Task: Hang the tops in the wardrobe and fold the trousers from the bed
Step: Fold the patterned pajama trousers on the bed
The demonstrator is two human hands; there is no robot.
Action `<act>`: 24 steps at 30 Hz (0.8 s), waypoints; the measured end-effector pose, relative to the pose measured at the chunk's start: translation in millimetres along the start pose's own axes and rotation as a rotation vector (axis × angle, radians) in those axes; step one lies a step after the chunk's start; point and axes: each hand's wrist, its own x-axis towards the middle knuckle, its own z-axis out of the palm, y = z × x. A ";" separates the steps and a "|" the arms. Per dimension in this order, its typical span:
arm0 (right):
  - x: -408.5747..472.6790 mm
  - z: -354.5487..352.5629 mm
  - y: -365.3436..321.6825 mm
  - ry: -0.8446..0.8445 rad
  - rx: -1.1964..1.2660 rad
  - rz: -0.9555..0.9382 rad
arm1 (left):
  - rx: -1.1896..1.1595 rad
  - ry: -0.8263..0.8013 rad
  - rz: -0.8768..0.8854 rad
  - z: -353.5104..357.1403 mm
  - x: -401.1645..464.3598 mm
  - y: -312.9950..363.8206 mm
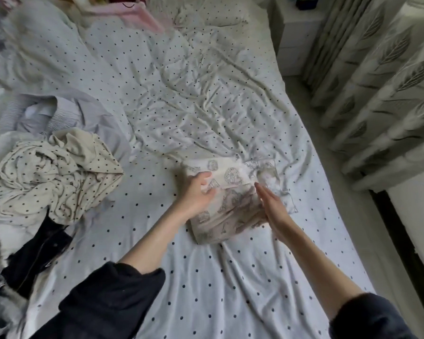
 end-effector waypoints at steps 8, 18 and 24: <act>16.5 8.8 28.1 0.158 -0.829 -0.412 | -0.422 0.096 -0.446 13.4 7.6 -57.3; -1.2 25.8 32.0 -0.043 -0.837 -0.457 | -0.329 0.198 -0.261 1.3 -3.7 -45.7; -23.3 75.7 13.2 -0.356 -0.454 -0.246 | -0.004 0.264 -0.144 -70.3 -29.8 -15.5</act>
